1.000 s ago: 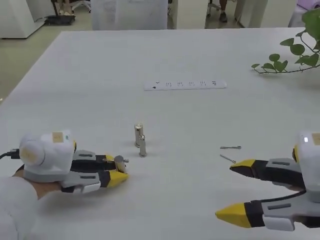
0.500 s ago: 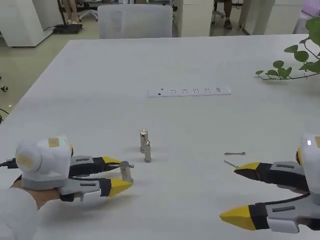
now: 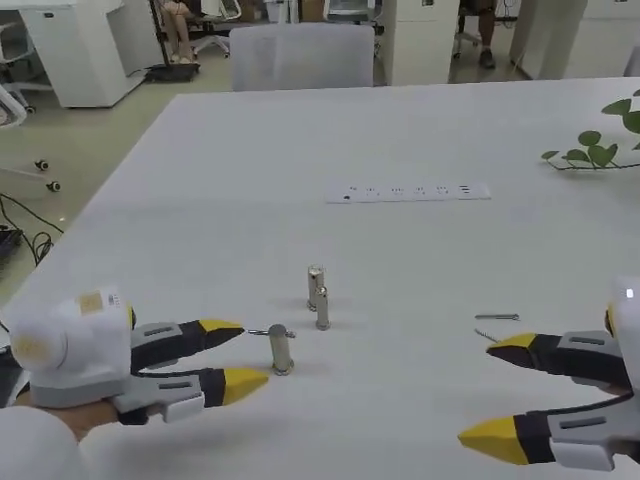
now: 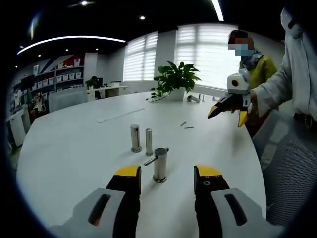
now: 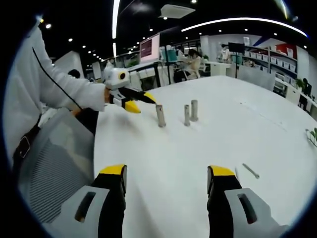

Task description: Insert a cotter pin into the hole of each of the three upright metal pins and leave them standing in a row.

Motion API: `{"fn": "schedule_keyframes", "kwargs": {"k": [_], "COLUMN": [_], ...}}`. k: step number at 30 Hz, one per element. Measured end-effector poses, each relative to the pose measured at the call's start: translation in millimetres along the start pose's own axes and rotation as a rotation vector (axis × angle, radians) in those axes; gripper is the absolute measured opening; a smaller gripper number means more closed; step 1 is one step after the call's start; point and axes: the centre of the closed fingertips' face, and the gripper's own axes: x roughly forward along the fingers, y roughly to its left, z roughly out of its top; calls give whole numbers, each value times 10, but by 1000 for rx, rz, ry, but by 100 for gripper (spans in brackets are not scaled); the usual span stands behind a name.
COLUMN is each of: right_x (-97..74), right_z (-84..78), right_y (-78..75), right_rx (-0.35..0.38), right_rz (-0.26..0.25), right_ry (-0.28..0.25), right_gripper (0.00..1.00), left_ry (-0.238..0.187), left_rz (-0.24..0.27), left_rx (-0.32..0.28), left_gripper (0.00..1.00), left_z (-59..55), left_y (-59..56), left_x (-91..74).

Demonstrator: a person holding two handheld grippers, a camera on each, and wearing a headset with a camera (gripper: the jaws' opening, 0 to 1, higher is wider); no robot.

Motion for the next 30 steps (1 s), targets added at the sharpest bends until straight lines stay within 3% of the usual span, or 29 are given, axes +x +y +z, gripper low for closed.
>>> {"fn": "schedule_keyframes", "kwargs": {"k": [11,21,30], "right_x": [98,161,272], "right_z": [58,119,251], "right_y": [-60,-139,-263], "right_rx": [-21,-42,-36], "right_rz": [25,37,39], "right_ry": [6,20,24], "right_gripper": [68,67,67], "left_ry": [-27,-14,-11], "left_rz": [19,9,-19], "left_rx": [2,-9,-14], "left_gripper": [41,42,49], "left_z": [85,2,9], "left_y": [-207,-319,-406], "left_x": [-151,-190,-209]}}
